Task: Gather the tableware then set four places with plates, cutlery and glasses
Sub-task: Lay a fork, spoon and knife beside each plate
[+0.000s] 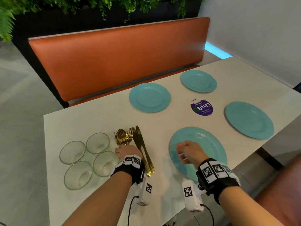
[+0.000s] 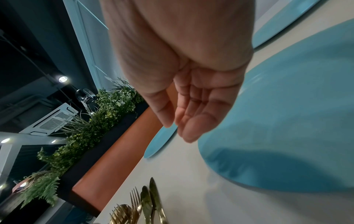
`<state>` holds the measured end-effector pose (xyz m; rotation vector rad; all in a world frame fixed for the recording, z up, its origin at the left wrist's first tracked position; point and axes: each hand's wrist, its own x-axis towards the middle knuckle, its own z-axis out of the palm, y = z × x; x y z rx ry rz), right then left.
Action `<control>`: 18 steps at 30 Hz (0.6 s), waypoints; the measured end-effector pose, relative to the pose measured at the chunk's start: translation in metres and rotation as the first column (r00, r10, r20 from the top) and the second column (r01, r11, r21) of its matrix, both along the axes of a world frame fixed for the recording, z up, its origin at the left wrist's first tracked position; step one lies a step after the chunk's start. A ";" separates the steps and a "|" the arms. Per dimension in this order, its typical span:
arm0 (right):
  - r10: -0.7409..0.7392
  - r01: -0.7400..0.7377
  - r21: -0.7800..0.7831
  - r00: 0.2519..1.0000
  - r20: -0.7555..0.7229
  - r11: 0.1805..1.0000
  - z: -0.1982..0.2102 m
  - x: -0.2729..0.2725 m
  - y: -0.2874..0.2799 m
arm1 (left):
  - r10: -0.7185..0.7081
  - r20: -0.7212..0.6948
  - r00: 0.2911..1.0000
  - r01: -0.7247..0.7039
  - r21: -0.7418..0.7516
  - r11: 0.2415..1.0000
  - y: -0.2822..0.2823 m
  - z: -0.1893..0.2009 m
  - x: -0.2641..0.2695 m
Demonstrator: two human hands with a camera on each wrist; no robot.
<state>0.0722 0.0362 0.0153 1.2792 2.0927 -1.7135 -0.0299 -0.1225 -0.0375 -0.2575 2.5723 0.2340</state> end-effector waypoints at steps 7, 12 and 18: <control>-0.022 0.023 -0.020 1.000 0.014 1.000 -0.001 0.016 0.007 | -0.281 0.015 0.960 0.281 -0.027 0.959 -0.011 0.000 -0.009; -0.049 0.050 -0.022 0.999 0.020 0.999 0.003 0.019 0.015 | -0.370 0.046 0.928 0.371 -0.002 0.929 -0.017 0.004 -0.012; -0.074 0.075 -0.033 0.997 0.033 0.997 0.004 0.021 0.025 | -0.377 0.020 0.926 0.377 0.010 0.926 -0.015 0.010 -0.007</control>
